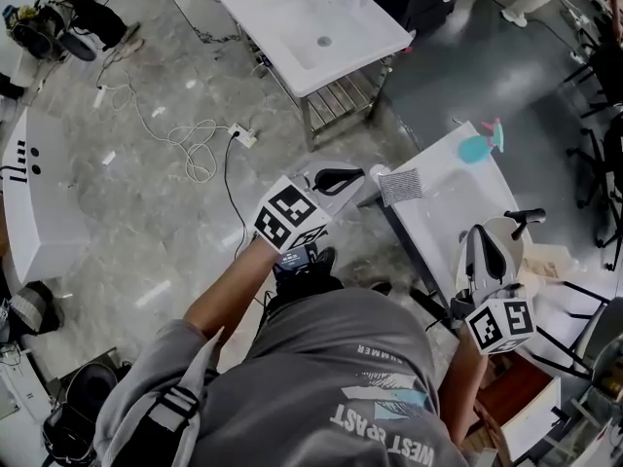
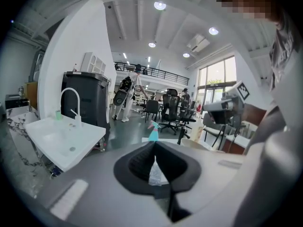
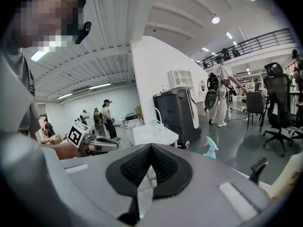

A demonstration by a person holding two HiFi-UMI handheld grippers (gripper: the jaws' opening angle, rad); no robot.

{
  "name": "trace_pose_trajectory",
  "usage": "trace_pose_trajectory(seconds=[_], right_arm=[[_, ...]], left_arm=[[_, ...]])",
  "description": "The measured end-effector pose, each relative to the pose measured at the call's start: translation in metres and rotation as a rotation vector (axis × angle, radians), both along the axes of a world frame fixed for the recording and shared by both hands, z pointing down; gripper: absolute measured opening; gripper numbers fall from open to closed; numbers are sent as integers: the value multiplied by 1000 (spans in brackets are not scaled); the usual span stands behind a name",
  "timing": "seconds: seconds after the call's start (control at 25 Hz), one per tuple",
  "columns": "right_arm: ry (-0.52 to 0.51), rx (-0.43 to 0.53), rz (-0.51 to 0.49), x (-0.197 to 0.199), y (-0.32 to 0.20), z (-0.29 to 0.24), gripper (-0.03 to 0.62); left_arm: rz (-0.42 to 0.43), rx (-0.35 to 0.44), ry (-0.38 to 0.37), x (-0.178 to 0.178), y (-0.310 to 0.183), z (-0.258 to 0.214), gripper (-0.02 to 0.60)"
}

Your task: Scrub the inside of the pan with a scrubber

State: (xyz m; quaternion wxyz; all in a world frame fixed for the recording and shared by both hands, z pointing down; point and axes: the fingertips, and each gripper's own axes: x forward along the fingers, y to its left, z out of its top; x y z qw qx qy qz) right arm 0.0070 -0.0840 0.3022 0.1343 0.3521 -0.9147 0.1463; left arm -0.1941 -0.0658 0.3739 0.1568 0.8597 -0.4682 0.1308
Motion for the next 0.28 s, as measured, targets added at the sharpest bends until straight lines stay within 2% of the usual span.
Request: trace_pose_trajectory(seconds=[0.28], right_arm=[[11, 0, 15, 8, 1, 0, -2]], left_arm=[[18, -6, 7, 12, -2, 1, 2]])
